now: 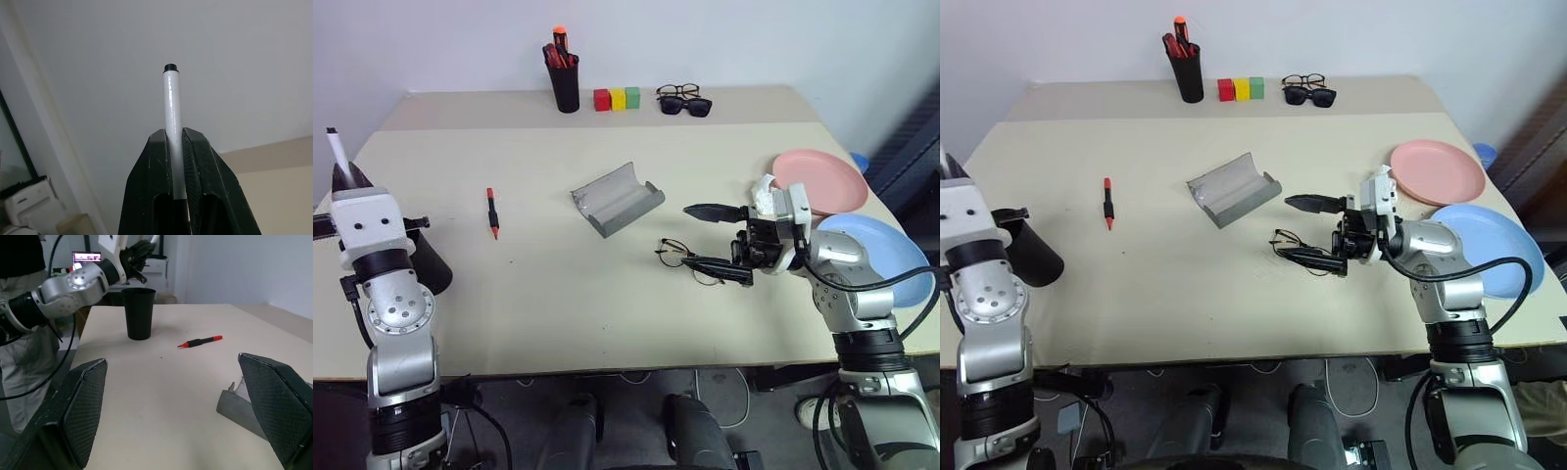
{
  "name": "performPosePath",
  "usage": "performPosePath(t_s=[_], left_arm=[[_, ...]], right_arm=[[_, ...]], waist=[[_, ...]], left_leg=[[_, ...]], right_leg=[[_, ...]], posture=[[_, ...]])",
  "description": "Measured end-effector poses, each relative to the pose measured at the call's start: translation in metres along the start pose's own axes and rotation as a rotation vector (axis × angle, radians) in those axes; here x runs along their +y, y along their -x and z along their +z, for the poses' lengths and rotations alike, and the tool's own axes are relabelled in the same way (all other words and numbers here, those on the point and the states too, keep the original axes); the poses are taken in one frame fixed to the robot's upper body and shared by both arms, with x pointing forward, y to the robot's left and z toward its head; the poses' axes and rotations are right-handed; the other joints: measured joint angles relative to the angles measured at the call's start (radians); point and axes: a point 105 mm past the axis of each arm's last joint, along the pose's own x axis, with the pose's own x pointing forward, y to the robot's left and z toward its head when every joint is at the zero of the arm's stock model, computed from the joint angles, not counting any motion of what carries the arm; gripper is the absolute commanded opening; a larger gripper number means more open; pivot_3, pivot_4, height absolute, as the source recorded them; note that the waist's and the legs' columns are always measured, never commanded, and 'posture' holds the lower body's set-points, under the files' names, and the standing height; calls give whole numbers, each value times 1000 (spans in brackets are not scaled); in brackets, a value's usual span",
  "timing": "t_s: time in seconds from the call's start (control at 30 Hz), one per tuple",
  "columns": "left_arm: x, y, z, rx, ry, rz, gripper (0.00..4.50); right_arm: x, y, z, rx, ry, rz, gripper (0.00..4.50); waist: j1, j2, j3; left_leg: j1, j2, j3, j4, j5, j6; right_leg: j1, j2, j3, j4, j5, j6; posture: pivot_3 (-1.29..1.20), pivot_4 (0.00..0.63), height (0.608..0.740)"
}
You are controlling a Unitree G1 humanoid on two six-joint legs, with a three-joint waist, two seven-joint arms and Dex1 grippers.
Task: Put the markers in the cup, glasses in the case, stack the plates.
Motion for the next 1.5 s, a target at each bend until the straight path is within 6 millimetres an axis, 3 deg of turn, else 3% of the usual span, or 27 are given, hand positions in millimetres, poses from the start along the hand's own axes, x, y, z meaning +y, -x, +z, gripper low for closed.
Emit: performPosePath(t_s=[0.37, 0.47, 1.27, 1.4, 1.5], left_arm=[[-10, 11, -12, -115, -86, -19, 105], [-11, 15, -22, -104, -89, -17, 105], [-11, 35, -46, -10, -47, -29, 105], [-12, 36, -44, -12, -39, -26, 1644], [-12, 36, -43, -15, -34, -27, 3254]], right_arm=[[1, -7, -2, -16, 13, 12, 4393], [0, -7, -3, -11, 17, 7, 4393], [-6, -4, -6, 1, 33, -26, 4393], [-8, -3, -6, 0, 34, -32, 4393], [-9, -3, -7, 2, 33, -38, 4393]], waist=[[0, 0, 0], [0, 0, 0], [1, 1, 0], [0, 1, 0], [0, 1, 0]], left_leg=[[0, 0, 0, 0, 0, 0], [0, 0, 0, -1, 0, 0], [0, 0, 0, -1, 0, 0], [0, 0, 0, -1, 0, 0], [0, 0, 0, -1, 0, 0]], right_leg=[[0, 0, 0, 0, 0, 0], [-1, 0, 0, 0, 1, 2], [-1, 0, 0, 0, 1, 1], [-1, 0, 0, 0, 1, 1], [-1, 0, 0, 0, 1, 1]], posture=[[0, 150, 740], [0, 150, 740], [0, 150, 740], [0, 150, 740], [0, 150, 740]])
